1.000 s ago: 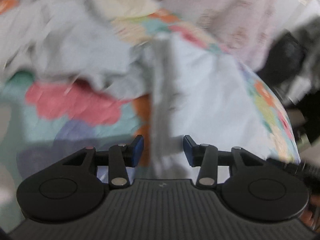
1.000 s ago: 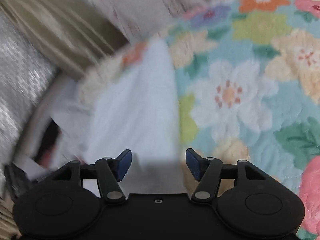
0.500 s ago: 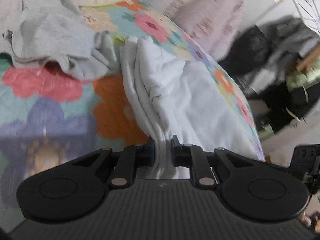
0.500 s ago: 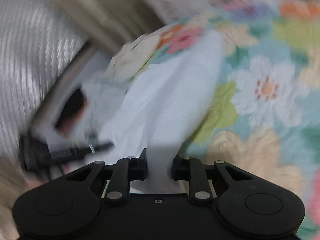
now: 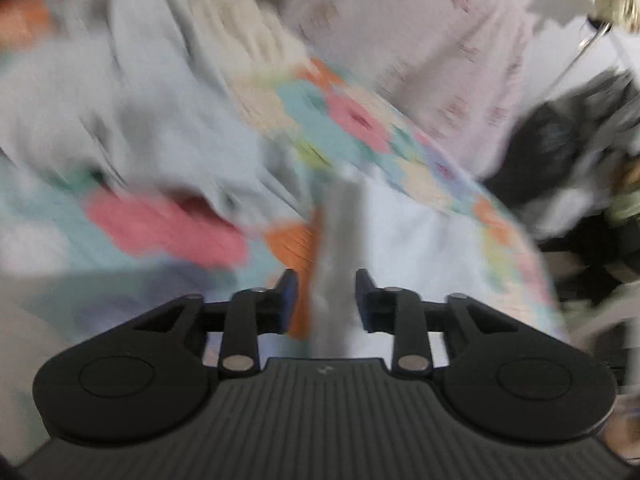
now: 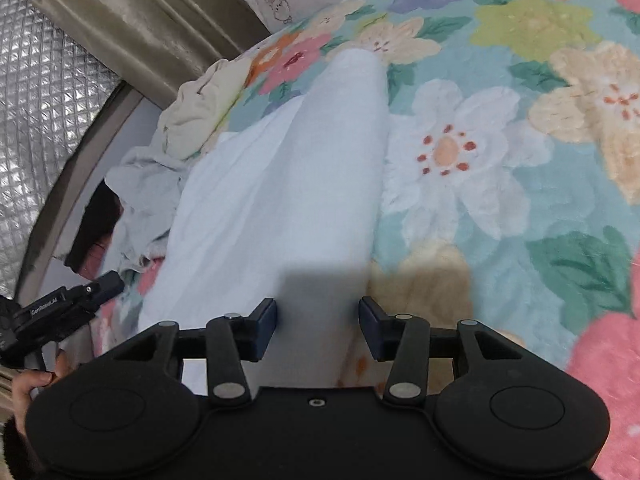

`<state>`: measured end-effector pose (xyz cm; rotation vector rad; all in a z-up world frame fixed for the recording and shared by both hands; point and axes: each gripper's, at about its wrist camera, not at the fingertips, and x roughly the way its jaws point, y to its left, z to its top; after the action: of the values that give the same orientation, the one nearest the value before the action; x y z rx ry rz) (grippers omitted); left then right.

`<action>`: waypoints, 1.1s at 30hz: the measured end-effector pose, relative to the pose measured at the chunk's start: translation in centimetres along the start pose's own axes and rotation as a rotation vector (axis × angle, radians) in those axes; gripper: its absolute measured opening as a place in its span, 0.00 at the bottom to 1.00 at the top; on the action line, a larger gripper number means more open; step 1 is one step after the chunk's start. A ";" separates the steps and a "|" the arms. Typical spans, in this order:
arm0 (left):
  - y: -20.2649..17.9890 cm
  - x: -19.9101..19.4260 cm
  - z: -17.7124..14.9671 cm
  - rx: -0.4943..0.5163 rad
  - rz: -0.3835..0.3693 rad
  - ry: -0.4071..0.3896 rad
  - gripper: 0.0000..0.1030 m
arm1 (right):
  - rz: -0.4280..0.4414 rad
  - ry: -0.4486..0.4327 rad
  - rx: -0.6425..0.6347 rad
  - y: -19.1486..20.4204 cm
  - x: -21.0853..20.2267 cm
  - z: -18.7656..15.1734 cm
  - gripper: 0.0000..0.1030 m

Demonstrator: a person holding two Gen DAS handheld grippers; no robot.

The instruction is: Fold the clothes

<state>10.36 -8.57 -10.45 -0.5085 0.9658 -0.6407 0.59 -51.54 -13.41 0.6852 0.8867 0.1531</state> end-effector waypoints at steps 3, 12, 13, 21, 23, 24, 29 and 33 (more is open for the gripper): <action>-0.2 1.8 -0.3 -0.005 -0.031 0.072 0.30 | 0.008 -0.008 0.010 -0.1 0.8 -0.2 0.62; 0.9 5.7 -1.5 0.001 0.036 0.210 0.73 | 0.143 -0.099 0.211 -3.4 3.1 0.0 0.65; 0.8 6.0 -1.7 0.011 0.038 0.214 0.73 | 0.142 -0.106 0.192 -3.1 3.2 0.0 0.66; -1.6 5.3 -2.1 0.128 -0.078 0.125 0.18 | 0.167 -0.291 -0.176 4.7 -0.3 -0.4 0.28; -1.9 5.5 -2.2 0.135 -0.069 0.123 0.20 | 0.153 -0.293 -0.223 5.9 -0.8 -0.6 0.29; -1.9 5.8 -2.2 0.137 -0.050 0.134 0.21 | 0.119 -0.274 -0.218 5.6 -0.5 -0.8 0.30; -0.3 7.2 -2.5 0.047 -0.009 0.188 0.44 | 0.021 -0.166 -0.061 2.2 0.4 -1.2 0.47; -0.2 7.5 -2.9 0.055 -0.008 0.184 0.47 | 0.118 -0.068 0.087 -0.9 1.1 -1.7 0.71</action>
<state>10.90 -14.25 -16.09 -0.4100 1.1171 -0.7285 -0.10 -51.01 -15.48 0.8200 0.7917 0.1959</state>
